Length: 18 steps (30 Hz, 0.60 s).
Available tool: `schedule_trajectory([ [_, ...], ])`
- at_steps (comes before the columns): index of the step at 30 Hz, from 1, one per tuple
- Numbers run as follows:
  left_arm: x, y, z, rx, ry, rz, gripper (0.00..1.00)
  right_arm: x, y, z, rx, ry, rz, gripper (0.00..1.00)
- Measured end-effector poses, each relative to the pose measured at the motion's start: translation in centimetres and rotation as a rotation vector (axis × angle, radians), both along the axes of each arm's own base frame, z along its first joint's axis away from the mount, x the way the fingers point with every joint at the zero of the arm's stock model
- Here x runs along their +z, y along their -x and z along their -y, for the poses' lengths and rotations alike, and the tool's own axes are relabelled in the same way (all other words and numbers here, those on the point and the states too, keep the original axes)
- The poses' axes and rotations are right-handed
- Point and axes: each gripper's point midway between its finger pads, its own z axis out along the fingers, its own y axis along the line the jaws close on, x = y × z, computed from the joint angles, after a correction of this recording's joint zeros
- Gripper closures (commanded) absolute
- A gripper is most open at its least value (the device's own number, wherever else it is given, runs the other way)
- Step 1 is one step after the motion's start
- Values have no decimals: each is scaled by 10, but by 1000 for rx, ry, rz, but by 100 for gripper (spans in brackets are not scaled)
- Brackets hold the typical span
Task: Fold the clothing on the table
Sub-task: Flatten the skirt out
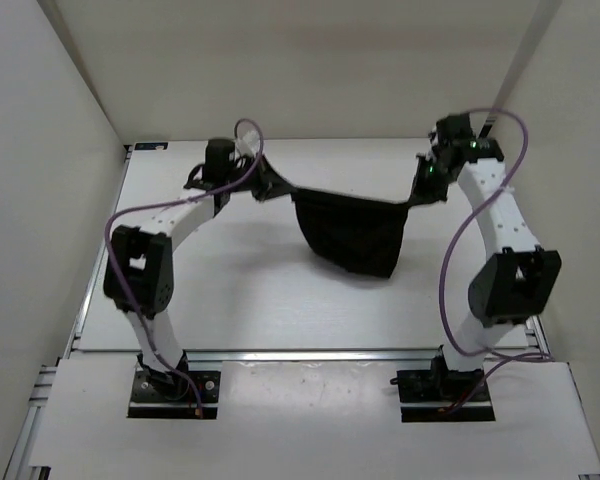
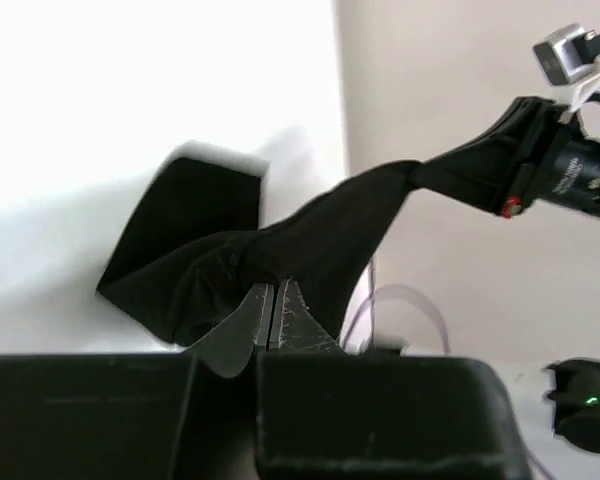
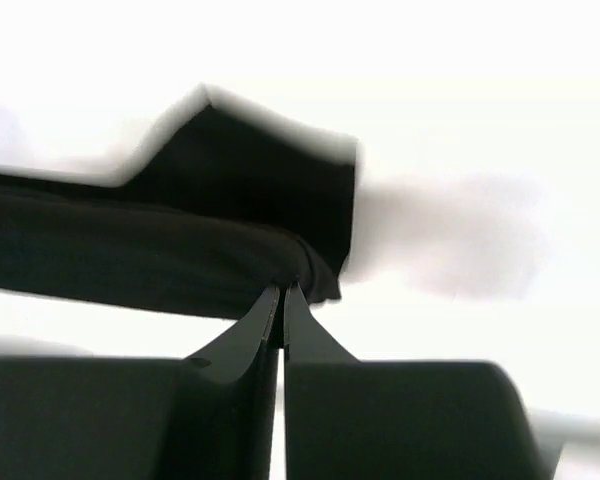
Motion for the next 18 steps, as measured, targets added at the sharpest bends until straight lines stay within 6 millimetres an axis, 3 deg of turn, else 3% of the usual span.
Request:
schedule_trajectory([
  [3, 47, -61, 13, 23, 98, 119, 100, 52, -77, 14, -37, 41, 224, 100],
  [5, 84, -80, 17, 22, 178, 198, 100, 89, -101, 24, -71, 52, 370, 100],
  [8, 139, -77, 17, -14, 284, 313, 100, 133, -93, 25, -85, 87, 553, 99],
  [11, 165, -53, 7, -39, 329, 374, 100, 151, -44, 8, -44, 88, 656, 100],
  [13, 155, -23, -10, -34, 328, 354, 100, 154, -16, 3, -25, 47, 699, 100],
  [15, 124, 11, -25, -17, 312, 302, 100, 133, 6, 4, -17, 5, 671, 100],
  [18, 49, 66, -38, -4, 256, 135, 100, 54, 45, -8, 30, -55, 476, 100],
])
